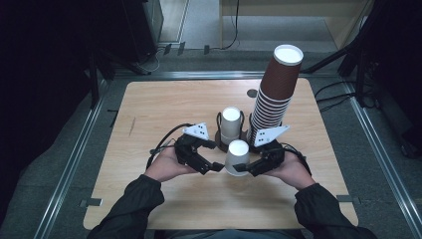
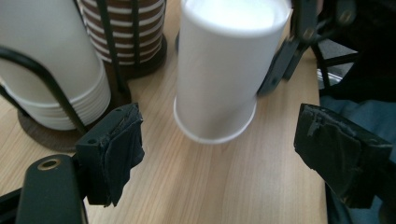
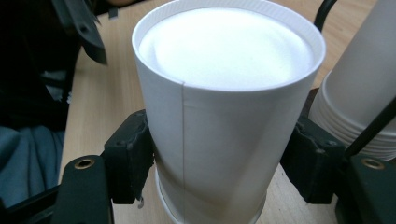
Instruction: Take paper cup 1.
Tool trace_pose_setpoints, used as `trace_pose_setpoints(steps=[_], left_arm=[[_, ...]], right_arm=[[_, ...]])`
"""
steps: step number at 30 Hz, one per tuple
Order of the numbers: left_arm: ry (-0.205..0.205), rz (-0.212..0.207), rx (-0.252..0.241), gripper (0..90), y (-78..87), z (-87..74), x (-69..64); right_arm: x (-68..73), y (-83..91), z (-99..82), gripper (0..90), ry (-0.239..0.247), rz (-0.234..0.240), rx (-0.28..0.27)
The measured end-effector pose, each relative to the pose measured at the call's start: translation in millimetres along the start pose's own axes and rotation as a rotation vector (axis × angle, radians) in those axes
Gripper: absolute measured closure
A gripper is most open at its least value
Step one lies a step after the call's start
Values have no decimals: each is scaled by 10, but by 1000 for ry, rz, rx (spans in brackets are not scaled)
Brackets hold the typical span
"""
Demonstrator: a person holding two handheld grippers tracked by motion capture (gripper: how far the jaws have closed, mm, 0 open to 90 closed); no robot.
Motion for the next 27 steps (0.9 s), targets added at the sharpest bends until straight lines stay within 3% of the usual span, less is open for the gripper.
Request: trace_pose_setpoints(steps=[6,18,23,27], left_arm=[[33,-17,-1,134,-85,-95,3],[37,-50,-11,102,-313,-138,-20],[47,-72,-36,125,-353,-117,-33],[44,-67,-35,132,-381,-115,-41]], right_arm=[[-13,78,5,320,-24,18,-81],[55,52,91,322,-32,79,-210],[91,29,115,322,-28,107,-235],[106,3,130,322,-20,110,-241]])
Point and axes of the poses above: each handheld gripper's, and its own axes: y roughly backward along the jaws, z roughly out of its top, x roughly to its left, the point moved 6 cm from there along -y, roughly forward along the jaws, and after that the axes turned 9 degrees about x, right-handed, at the moved point
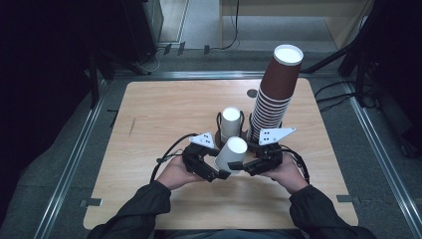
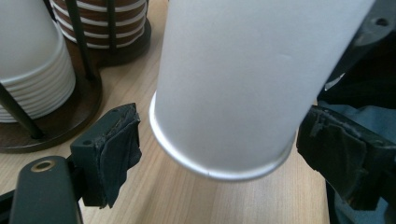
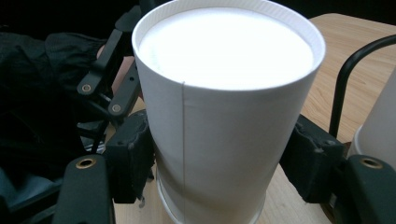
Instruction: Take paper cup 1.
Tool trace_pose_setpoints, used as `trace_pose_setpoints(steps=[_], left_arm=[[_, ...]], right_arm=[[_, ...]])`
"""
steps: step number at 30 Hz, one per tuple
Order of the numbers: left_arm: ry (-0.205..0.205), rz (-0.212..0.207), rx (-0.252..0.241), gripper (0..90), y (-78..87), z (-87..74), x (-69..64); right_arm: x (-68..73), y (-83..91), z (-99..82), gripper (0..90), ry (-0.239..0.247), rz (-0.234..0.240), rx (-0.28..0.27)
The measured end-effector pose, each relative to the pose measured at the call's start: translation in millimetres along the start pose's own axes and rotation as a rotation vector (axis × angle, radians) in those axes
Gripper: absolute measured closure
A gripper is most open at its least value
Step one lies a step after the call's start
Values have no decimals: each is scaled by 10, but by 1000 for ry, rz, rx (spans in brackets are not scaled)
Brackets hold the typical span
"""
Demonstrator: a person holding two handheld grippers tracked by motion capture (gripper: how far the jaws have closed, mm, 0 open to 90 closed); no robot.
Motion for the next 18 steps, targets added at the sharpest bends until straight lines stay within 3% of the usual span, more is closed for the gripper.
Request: trace_pose_setpoints(steps=[12,14,18], left_arm=[[-1,-8,-27,169,13,5,3],[-5,-17,-34,243,25,5,-1],[-4,-23,-30,261,26,-1,7]], right_arm=[[10,-22,13,325,-1,7,-13],[6,-23,13,331,4,-2,-13],[-3,-15,10,332,1,1,-15]])
Point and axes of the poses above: each handheld gripper's, and its own axes: y roughly backward along the jaws, z roughly out of its top, x roughly to its left, the point moved 6 cm from there along -y, roughly forward along the jaws, and after that the axes turned 9 degrees about x, right-handed, at the moved point
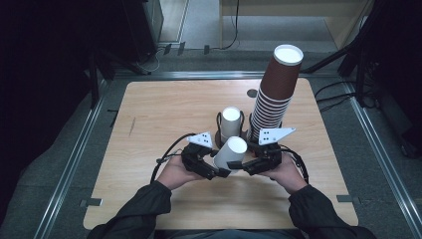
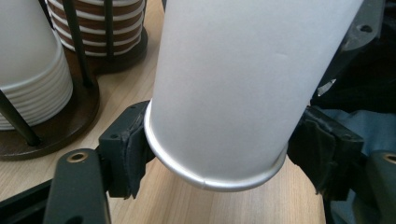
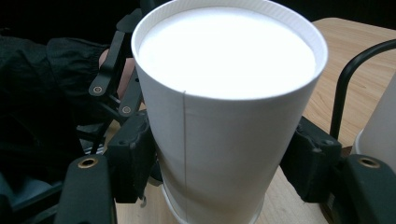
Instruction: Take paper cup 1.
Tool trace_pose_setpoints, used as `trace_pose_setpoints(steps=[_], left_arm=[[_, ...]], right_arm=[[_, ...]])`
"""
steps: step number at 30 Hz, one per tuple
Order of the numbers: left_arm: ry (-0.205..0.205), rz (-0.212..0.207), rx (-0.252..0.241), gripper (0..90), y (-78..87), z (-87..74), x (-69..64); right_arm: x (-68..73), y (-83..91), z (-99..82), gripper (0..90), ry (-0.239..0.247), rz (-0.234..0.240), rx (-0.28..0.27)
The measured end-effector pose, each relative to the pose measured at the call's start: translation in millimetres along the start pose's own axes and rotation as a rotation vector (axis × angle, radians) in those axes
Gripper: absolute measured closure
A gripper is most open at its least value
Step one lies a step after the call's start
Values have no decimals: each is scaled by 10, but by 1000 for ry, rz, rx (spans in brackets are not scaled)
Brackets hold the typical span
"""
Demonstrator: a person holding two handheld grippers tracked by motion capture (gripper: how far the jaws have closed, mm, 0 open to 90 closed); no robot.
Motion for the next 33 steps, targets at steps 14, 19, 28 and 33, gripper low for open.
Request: trace_pose_setpoints(steps=[14,19,28,33], left_arm=[[-9,19,13,309,48,-7,23],[-19,42,36,309,114,-27,56],[-24,71,107,309,251,-84,123],[-44,131,187,309,281,-127,151]], right_arm=[[18,-27,24,251,-12,-24,38],[20,-3,30,198,17,-92,68],[26,67,-71,199,60,-158,190],[21,63,-135,199,73,-180,243]])
Point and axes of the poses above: each handheld gripper's, and its own axes: y roughly backward along the jaws, z roughly out of its top, x roughly to its left, the point moved 6 cm from there along -y, roughly forward along the jaws, and after that the axes turned 9 degrees about x, right-handed, at the moved point
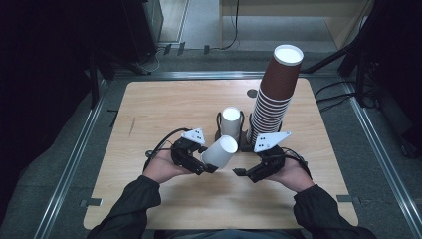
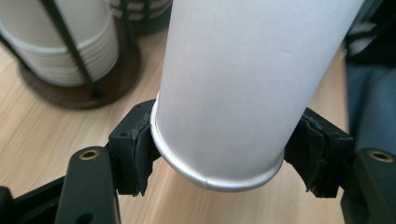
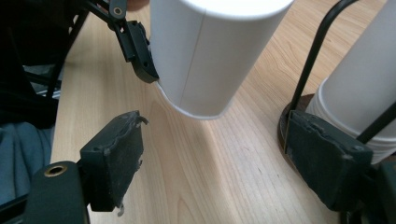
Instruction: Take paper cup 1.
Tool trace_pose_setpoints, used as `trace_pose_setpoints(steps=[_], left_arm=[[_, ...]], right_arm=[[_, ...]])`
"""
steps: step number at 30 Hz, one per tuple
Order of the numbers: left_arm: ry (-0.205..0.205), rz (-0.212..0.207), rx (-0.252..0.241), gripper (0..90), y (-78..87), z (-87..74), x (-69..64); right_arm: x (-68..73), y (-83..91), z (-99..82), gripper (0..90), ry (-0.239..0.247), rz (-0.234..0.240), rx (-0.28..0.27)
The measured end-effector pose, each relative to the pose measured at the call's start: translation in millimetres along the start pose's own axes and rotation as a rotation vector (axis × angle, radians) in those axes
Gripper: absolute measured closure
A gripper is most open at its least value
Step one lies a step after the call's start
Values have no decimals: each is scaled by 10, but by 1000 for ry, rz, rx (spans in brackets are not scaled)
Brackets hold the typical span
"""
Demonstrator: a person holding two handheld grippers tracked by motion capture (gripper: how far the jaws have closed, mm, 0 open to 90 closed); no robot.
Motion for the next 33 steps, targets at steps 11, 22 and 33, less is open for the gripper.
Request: trace_pose_setpoints(steps=[11,22,33], left_arm=[[-45,53,190,313,-147,-76,24],[-88,15,269,313,-311,-58,-38],[-122,7,268,286,-329,-60,-81]], right_arm=[[-29,-17,-30,198,6,-5,17],[19,-176,57,199,57,23,58],[74,-244,73,347,93,77,101]])
Point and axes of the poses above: each handheld gripper's, and its own axes: y roughly backward along the jaws, z roughly out of its top, x roughly to its left, the point moved 6 cm from there along -y, roughly forward along the jaws, and after that the axes turned 9 degrees about x, right-handed, at the moved point
